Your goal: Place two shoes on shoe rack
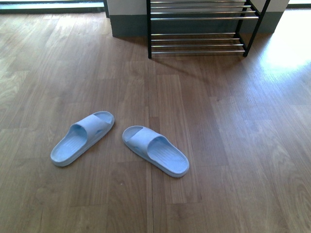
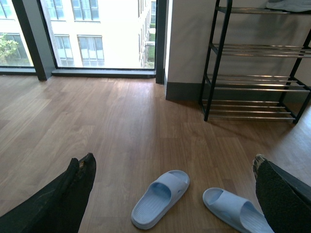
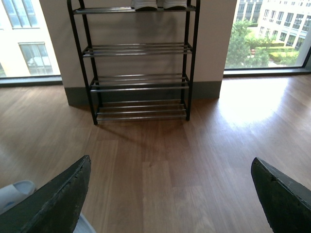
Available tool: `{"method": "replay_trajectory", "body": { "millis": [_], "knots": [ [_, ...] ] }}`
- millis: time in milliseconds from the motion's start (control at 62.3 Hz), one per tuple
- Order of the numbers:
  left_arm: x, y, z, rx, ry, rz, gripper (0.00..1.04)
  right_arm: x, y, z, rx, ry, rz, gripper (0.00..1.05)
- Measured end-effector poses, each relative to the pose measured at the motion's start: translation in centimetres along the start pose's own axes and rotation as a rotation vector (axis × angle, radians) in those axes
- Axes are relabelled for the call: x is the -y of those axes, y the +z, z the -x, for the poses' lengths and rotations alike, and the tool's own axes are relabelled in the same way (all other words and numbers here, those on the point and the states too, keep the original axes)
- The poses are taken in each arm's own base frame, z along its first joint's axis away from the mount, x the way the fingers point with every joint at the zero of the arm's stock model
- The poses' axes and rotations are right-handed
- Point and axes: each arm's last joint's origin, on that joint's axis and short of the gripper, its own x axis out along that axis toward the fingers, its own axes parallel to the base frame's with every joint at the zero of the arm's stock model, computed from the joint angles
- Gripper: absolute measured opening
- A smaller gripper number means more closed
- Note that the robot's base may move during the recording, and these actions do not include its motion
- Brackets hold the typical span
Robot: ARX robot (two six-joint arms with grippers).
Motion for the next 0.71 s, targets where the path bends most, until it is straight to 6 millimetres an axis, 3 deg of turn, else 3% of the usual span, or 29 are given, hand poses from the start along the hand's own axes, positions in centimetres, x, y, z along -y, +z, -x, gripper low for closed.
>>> {"method": "replay_trajectory", "body": {
  "millis": [706],
  "knots": [
    [0.0, 0.0, 0.0, 0.0, 0.0, 0.0, 0.95, -0.01, -0.03, -0.02, -0.004, 0.013, -0.002, 0.96]
  ]
}}
